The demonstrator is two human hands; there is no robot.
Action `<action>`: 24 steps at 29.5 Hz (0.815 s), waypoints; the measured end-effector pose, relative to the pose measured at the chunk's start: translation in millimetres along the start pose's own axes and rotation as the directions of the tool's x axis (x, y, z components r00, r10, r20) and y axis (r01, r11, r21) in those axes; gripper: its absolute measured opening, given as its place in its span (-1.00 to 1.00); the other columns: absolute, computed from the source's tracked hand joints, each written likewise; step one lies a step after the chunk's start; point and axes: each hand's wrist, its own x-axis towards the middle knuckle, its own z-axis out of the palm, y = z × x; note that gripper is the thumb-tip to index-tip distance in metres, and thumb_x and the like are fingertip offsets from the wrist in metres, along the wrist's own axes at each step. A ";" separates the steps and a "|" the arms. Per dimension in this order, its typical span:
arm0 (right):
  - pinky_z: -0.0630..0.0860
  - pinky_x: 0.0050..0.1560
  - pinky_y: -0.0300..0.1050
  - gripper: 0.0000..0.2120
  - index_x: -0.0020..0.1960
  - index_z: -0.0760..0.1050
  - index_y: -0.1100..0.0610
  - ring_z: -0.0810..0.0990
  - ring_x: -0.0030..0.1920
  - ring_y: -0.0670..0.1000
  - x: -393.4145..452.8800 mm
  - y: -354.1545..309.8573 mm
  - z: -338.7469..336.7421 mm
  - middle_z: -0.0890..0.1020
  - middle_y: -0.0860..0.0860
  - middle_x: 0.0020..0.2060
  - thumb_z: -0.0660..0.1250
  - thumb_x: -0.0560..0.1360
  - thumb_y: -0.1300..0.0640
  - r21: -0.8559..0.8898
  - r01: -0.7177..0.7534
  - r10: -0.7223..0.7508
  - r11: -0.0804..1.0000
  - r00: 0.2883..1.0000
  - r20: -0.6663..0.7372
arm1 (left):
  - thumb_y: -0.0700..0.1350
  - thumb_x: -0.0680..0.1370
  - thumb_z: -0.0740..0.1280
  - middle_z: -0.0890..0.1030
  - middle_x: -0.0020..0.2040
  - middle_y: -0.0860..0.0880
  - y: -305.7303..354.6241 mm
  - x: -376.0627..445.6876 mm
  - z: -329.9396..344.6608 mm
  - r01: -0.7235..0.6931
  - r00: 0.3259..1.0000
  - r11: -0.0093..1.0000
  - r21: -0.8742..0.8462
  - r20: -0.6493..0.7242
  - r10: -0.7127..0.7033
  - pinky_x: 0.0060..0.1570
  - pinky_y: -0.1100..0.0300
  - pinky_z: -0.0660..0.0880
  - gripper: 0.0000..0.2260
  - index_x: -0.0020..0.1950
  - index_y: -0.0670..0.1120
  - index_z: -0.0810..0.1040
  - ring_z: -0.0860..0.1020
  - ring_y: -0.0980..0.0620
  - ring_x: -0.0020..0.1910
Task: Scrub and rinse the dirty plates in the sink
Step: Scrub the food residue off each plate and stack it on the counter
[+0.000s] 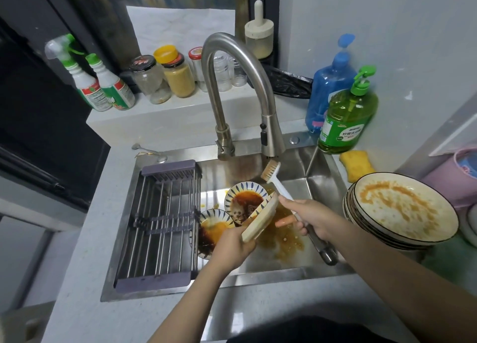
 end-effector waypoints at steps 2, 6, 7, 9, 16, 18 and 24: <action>0.32 -0.58 -0.29 -0.58 0.39 0.36 0.01 0.34 -0.55 -0.10 -6.9 6.7 -6.7 0.68 0.10 -0.13 0.19 0.59 -0.12 -0.236 0.074 -0.089 0.969 0.995 -0.053 | -0.26 0.47 0.42 0.56 -0.29 0.01 0.2 5.7 -1.8 0.146 0.988 0.965 -0.218 -0.015 -0.153 -0.38 0.36 0.36 -0.91 -0.11 -0.09 0.56 0.51 0.02 -0.31; 0.38 -0.46 -0.24 -0.61 0.44 0.25 -0.24 0.53 -0.36 -0.03 -20.5 23.4 -18.5 0.62 -0.05 -0.24 0.07 0.64 -0.03 -0.696 0.276 -0.421 0.662 0.906 -0.041 | -0.32 0.42 0.46 0.67 -0.17 -0.04 -1.8 13.6 -9.1 0.320 0.933 0.718 -0.618 0.072 -0.354 -0.07 0.07 0.56 -0.81 -0.07 -0.09 0.57 0.61 -0.05 -0.15; 0.36 -0.42 -0.23 -0.61 0.43 0.22 -0.31 0.52 -0.35 -0.04 -25.8 24.0 -18.0 0.61 -0.07 -0.25 0.07 0.63 -0.04 -0.792 0.297 -0.475 0.533 0.880 0.011 | -0.32 0.40 0.48 0.68 -0.15 -0.07 -2.7 15.7 -9.8 0.328 0.929 0.676 -0.660 0.096 -0.357 0.01 -0.02 0.55 -0.79 -0.04 -0.11 0.58 0.62 -0.10 -0.10; 0.34 -0.39 -0.21 -0.60 0.42 0.13 -0.38 0.48 -0.35 -0.08 -39.9 19.1 -11.5 0.55 -0.08 -0.26 0.03 0.63 -0.06 -0.914 0.312 -0.554 0.259 0.824 0.124 | -0.32 0.34 0.50 0.69 -0.10 -0.12 -2.9 19.8 -11.0 0.345 0.922 0.608 -0.715 0.137 -0.361 0.10 -0.09 0.52 -0.74 -0.01 -0.16 0.60 0.61 -0.16 -0.04; 0.34 -0.45 -0.14 -0.53 0.52 0.02 -0.19 0.43 -0.42 -0.03 -38.5 -11.1 -9.0 0.35 -0.06 -0.36 -0.01 0.66 0.10 -0.998 0.050 -0.562 -0.034 0.825 0.060 | -0.40 0.30 0.47 0.69 -0.11 -0.17 1.6 23.3 -13.7 0.354 0.925 0.473 -0.807 0.228 -0.305 -0.16 0.08 0.61 -0.69 0.01 -0.25 0.59 0.66 -0.08 -0.16; 0.29 -0.49 -0.16 -0.53 0.51 0.00 -0.21 0.31 -0.48 -0.05 -51.8 -4.7 5.5 0.38 -0.05 -0.33 -0.01 0.65 0.07 -0.987 0.140 -0.582 -0.085 0.797 0.163 | -0.45 0.36 0.44 0.68 -0.15 -0.15 4.3 23.4 -15.0 0.360 0.921 0.475 -0.803 0.224 -0.318 -0.20 0.12 0.61 -0.74 0.00 -0.26 0.58 0.65 -0.07 -0.18; 0.26 -0.46 -0.17 -0.53 0.48 0.14 -0.18 0.35 -0.45 -0.02 -44.3 -21.2 -3.7 0.31 -0.06 -0.42 0.02 0.63 0.14 -0.997 0.066 -0.590 -0.041 0.803 0.077 | -0.21 0.13 0.55 0.69 -0.05 -0.17 -1.7 22.5 -22.2 0.348 0.929 0.529 -0.774 0.208 -0.306 0.01 -0.05 0.58 -0.50 0.04 -0.23 0.59 0.64 -0.14 -0.05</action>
